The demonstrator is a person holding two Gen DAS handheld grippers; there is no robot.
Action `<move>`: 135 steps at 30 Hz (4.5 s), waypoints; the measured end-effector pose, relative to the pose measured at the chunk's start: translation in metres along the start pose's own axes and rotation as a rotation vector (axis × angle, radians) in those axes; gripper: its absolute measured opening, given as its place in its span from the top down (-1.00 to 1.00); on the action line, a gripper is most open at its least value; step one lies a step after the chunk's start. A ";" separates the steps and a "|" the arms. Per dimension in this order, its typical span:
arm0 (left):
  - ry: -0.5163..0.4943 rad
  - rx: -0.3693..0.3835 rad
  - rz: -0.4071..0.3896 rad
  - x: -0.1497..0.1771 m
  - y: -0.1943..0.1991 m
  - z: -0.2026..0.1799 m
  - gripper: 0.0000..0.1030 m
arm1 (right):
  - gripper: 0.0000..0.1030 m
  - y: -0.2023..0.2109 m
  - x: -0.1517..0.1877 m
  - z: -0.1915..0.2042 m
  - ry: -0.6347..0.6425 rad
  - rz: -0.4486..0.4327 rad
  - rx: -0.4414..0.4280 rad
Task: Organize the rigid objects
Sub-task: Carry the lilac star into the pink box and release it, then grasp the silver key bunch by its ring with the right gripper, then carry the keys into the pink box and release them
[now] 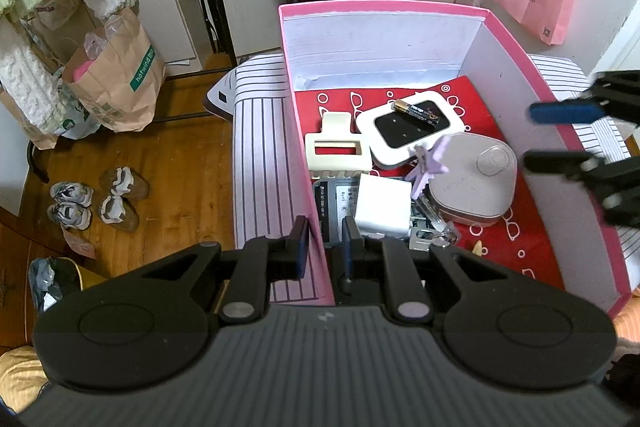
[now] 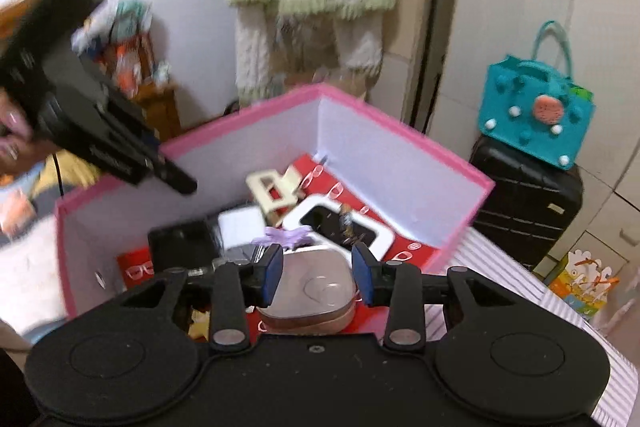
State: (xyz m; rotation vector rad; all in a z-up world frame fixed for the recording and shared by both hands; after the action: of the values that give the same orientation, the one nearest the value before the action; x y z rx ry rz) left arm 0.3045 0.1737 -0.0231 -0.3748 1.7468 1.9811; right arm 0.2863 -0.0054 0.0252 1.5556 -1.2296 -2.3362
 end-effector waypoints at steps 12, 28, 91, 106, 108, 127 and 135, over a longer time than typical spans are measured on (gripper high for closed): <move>0.008 0.002 -0.004 0.000 0.000 0.001 0.72 | -0.04 0.075 0.042 -0.055 -0.227 -0.197 0.054; -0.013 -0.007 0.007 -0.001 0.001 -0.001 0.72 | -0.02 0.033 0.133 -0.120 -0.316 0.059 0.175; -0.036 0.005 -0.039 0.010 0.005 0.002 0.80 | 0.44 0.096 0.006 -0.027 -0.181 -0.168 0.141; -0.026 0.003 -0.028 0.010 0.006 0.004 0.80 | 0.44 0.031 0.008 0.037 -0.154 -0.045 -0.146; -0.025 0.002 -0.028 0.011 0.006 0.003 0.80 | 0.44 0.022 0.014 0.039 -0.158 -0.020 -0.152; -0.009 0.004 -0.017 0.010 0.007 0.006 0.80 | 0.42 -0.010 -0.002 -0.017 -0.181 -0.054 -0.019; -0.008 -0.006 -0.015 0.010 0.006 0.006 0.80 | 0.32 0.045 0.006 -0.052 -0.277 -0.166 0.040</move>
State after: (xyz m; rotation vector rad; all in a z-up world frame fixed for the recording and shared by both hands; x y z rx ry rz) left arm 0.2929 0.1804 -0.0219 -0.3805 1.7289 1.9757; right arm 0.3097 -0.0688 0.0413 1.4328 -1.2491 -2.7244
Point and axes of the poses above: each gripper's, at about its wrist camera, not at the fingertips, and y roughly against the way its jaws point, z to its left, x to its underside, the point moved 9 cm from there along -y, roughly the way its jaws point, and after that the axes turned 13 degrees about -x, right-handed, at the moved point
